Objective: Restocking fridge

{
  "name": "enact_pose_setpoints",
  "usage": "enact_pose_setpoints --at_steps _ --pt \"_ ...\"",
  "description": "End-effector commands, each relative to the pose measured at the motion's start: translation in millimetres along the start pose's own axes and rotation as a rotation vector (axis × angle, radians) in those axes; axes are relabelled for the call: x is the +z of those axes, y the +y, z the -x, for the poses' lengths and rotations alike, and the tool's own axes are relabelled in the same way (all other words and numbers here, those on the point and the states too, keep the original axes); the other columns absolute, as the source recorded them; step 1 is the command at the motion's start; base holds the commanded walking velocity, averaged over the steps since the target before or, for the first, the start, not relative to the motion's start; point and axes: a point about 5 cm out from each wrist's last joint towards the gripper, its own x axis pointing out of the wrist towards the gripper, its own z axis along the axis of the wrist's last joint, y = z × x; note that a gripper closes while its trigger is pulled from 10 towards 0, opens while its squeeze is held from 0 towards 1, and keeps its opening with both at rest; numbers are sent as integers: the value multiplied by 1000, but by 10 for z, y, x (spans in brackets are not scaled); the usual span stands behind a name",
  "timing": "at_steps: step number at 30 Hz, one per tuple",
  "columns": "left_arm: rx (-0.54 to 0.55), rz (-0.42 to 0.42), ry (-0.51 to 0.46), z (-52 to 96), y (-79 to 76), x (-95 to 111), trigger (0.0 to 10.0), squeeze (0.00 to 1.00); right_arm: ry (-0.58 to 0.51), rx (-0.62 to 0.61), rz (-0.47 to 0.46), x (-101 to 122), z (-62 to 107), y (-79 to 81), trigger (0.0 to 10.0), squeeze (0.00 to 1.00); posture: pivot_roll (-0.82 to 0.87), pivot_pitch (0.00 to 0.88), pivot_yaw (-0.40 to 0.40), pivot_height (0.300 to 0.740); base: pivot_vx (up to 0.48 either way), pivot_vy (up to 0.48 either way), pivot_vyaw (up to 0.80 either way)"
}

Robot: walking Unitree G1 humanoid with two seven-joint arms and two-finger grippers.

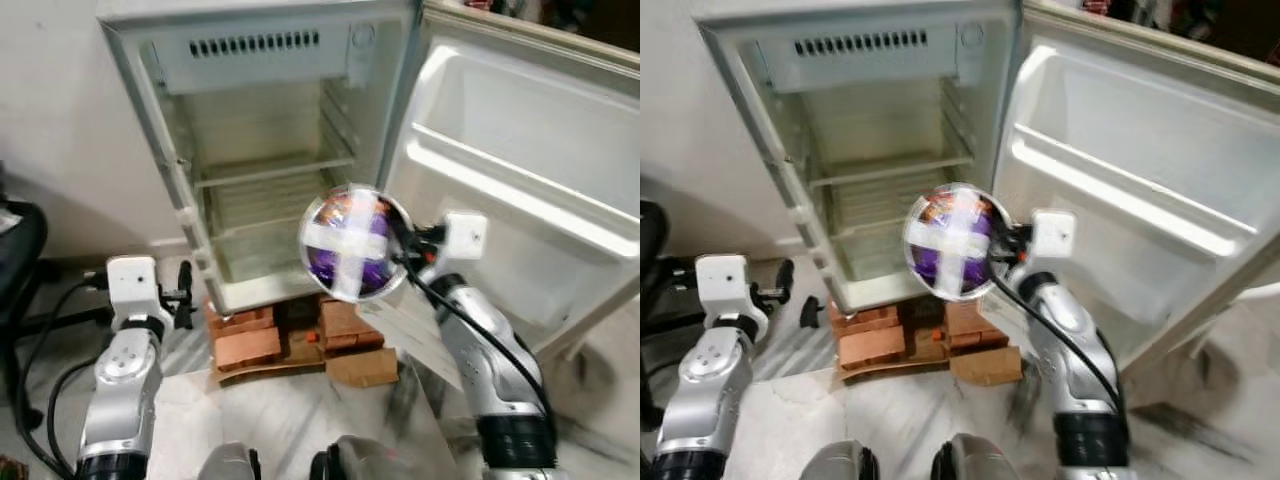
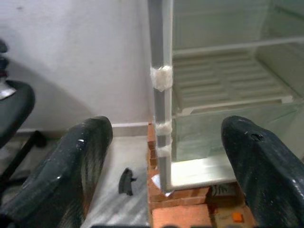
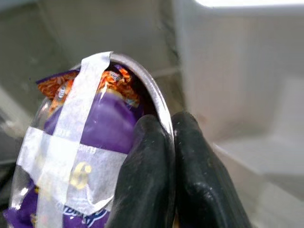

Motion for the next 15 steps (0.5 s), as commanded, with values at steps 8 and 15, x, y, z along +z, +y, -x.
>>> enact_pose_setpoints --at_steps 8,15 --pt "0 12 -21 97 46 37 10000 0 -38 59 10 41 12 161 10000 0 3 90 -78 740 70 0 380" --pt "-2 13 -32 75 53 76 10000 0 -35 52 27 63 -11 103 10000 0 3 91 -80 740 347 267 161"
